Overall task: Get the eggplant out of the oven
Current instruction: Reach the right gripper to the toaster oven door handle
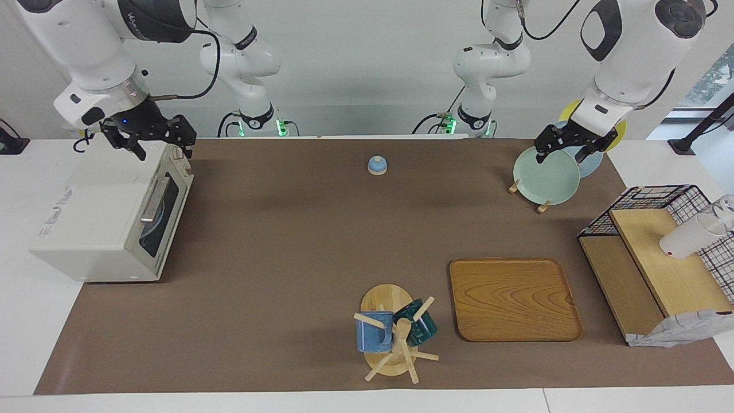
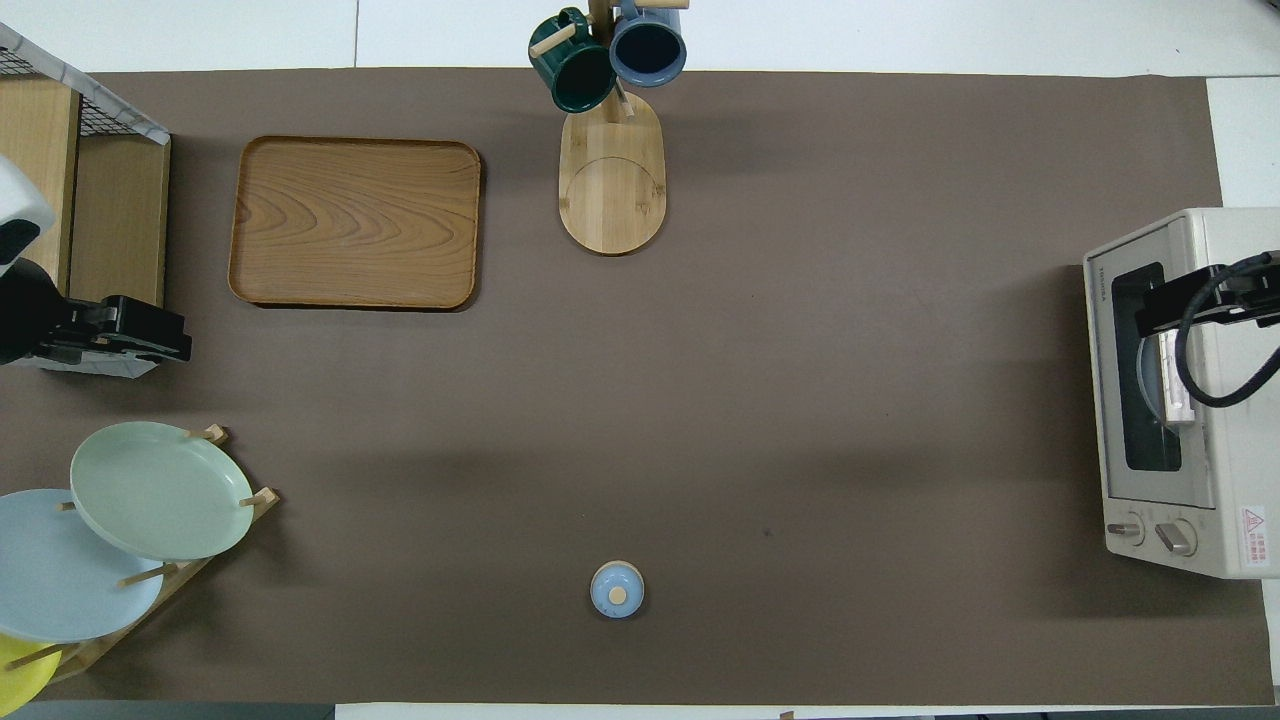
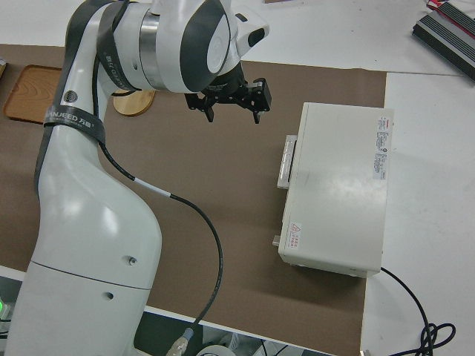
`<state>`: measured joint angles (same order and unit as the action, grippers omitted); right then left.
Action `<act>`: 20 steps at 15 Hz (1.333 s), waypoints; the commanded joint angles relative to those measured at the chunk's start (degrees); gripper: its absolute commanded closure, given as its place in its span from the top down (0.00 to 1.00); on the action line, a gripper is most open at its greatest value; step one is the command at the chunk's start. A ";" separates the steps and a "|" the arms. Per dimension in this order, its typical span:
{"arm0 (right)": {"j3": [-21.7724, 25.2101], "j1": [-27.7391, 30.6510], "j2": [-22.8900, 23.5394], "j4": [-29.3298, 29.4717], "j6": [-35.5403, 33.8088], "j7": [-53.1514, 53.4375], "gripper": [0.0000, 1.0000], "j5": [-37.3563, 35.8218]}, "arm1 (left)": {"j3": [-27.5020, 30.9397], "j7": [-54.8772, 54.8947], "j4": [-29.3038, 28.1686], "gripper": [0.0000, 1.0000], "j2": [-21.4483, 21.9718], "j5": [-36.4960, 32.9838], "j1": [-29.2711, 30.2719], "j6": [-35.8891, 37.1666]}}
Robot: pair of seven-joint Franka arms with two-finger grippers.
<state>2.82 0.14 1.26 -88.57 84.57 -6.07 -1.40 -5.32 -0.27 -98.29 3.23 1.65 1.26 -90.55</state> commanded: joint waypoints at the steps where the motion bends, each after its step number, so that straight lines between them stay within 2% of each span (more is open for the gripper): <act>1: -0.35 0.04 -0.12 -0.12 0.86 -0.53 1.00 -1.06 | -0.66 0.71 -0.23 1.00 0.46 -0.86 0.93 0.11; 6: -0.18 0.65 -0.30 -0.91 1.64 -0.61 1.00 -0.80 | -0.66 0.63 -0.23 1.00 0.46 -0.86 0.93 0.11; 7: -0.09 0.65 -0.39 -1.43 3.39 -0.87 0.80 -0.97 | -0.66 0.71 -0.23 1.00 0.46 -0.86 0.93 0.11; 8: 0.00 0.22 -0.82 -2.39 3.84 -0.96 0.34 -1.32 | -0.66 0.63 -0.23 1.00 0.46 -0.86 0.93 0.11; 9: -0.09 0.39 -1.61 -4.32 4.54 -1.31 0.00 -1.50 | -0.66 0.63 -0.23 1.00 0.46 -0.86 0.93 0.11; 12: 0.26 1.35 -5.56 -14.77 13.58 -4.13 0.00 -1.50 | -0.66 0.63 -0.23 1.00 0.46 -0.86 0.93 0.11; 17: 0.35 3.20 -4.78 -18.48 15.97 -0.71 0.00 -8.18 | -0.66 0.63 -0.23 1.00 0.46 -0.86 0.93 0.11; 20: 0.35 3.29 -4.25 -22.43 20.36 1.41 0.00 -11.07 | -0.66 0.71 -0.23 1.00 0.46 -0.86 0.93 0.11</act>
<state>3.56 3.02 -1.96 -106.91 101.32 -6.54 -10.04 -5.32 -0.27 -98.30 3.23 1.65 1.26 -90.55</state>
